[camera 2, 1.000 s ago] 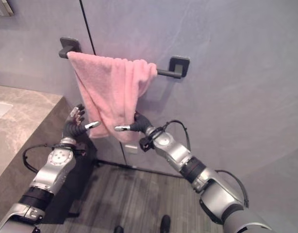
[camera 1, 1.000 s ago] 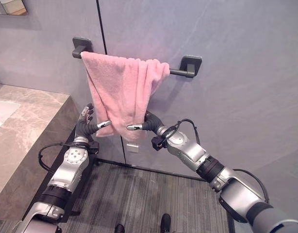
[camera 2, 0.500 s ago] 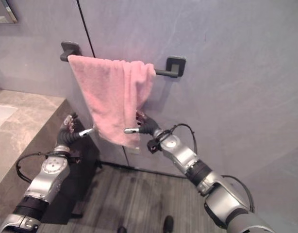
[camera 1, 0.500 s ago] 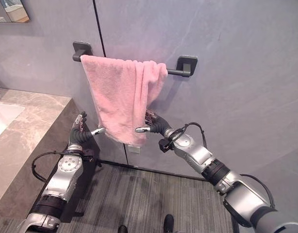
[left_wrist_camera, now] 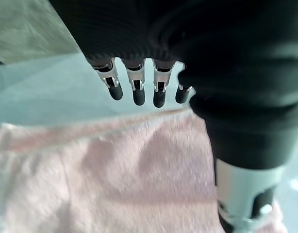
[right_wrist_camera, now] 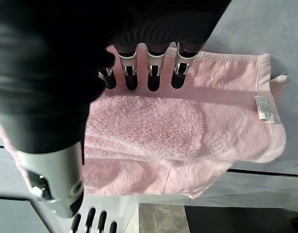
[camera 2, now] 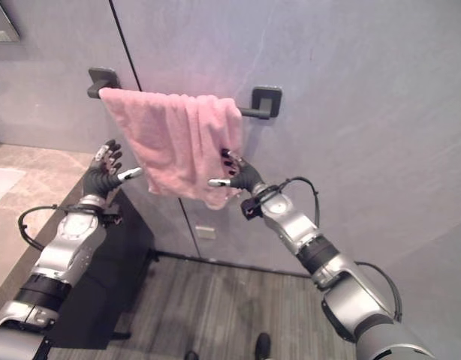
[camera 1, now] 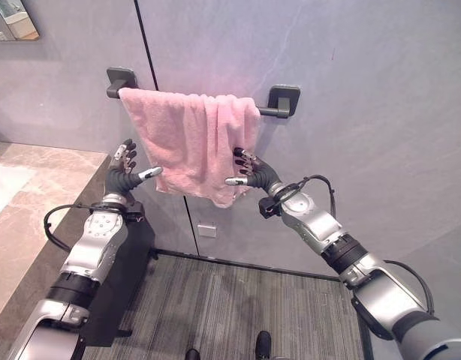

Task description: Put brush and paste in cup on sink, flatten towel.

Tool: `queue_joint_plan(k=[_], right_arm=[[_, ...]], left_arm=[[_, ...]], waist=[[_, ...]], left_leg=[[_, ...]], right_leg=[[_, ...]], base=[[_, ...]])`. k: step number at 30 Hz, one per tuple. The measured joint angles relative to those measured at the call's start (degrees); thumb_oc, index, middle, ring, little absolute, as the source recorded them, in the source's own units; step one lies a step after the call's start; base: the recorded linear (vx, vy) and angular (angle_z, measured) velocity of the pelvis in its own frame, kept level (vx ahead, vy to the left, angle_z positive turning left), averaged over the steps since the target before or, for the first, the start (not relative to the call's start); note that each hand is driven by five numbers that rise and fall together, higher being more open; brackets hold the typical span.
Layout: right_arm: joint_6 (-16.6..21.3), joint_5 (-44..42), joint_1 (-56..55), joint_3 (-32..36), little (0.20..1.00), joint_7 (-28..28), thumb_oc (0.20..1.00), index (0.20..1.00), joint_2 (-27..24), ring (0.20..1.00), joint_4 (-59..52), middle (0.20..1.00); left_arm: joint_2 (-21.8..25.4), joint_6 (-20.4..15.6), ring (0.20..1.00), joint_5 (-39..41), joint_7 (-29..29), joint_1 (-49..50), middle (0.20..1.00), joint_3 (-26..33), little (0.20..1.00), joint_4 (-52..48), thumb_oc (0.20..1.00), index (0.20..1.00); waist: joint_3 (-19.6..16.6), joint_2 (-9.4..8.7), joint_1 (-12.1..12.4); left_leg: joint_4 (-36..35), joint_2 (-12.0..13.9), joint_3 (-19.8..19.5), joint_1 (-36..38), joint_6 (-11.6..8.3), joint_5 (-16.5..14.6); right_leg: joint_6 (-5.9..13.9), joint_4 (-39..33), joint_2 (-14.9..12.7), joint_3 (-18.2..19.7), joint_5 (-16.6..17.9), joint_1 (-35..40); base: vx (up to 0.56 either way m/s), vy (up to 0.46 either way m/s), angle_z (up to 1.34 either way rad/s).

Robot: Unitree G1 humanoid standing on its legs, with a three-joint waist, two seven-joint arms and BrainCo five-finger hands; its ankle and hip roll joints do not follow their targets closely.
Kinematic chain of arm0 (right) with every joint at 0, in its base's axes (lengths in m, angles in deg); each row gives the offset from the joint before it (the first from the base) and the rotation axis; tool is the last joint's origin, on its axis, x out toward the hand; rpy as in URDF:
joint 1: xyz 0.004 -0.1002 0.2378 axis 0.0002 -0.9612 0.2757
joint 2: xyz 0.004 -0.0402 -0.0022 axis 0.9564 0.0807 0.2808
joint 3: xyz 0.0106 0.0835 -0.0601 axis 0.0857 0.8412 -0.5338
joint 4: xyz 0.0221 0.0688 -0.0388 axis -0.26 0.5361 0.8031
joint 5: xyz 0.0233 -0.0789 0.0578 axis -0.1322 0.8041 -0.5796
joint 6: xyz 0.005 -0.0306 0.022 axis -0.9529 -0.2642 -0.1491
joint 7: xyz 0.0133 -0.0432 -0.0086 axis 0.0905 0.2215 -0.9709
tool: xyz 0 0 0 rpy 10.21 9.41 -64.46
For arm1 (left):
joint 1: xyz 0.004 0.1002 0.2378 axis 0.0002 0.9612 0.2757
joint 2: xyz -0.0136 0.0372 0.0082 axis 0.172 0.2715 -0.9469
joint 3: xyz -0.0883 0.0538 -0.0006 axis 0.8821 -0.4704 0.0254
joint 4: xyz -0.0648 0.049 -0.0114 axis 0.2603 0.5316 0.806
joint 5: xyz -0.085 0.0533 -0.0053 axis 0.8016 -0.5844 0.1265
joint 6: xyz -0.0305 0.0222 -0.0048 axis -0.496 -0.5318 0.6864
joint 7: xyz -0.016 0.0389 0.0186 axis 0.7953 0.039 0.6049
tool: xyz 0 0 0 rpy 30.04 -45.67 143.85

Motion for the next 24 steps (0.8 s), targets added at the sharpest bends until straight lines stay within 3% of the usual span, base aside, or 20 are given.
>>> queue_joint_plan(k=[13, 24], right_arm=[[0.19, 0.22, 0.56, 0.02, 1.0, 1.21, 1.0, 1.0, -0.86, 1.0, 0.3, 1.0], [0.26, 2.56, 0.55, 1.7, 1.0, 1.26, 1.0, 1.0, -5.35, 1.0, 0.32, 1.0]], left_arm=[[0.12, -1.1, 1.0, 1.83, 0.74, -2.99, 1.0, -0.76, 1.0, 2.84, 1.0, 1.0], [0.51, -1.25, 1.0, 1.79, 1.63, -1.74, 1.0, 1.6, 1.0, 3.16, 1.0, 1.0]], waist=[[-0.03, -0.04, 0.06], [-0.03, -0.05, 0.05]], left_leg=[[0.01, 0.04, -0.19, -1.59, -0.01, 0.0], [0.0, 0.05, -0.15, -1.73, -0.01, -0.01]], right_leg=[[-0.06, 0.01, 0.06, -0.08, -0.02, -1.48], [0.07, 0.0, 0.08, -0.05, -0.1, -1.67]], base=[[0.02, 0.007, 0.0], [0.01, 0.004, 0.0]])
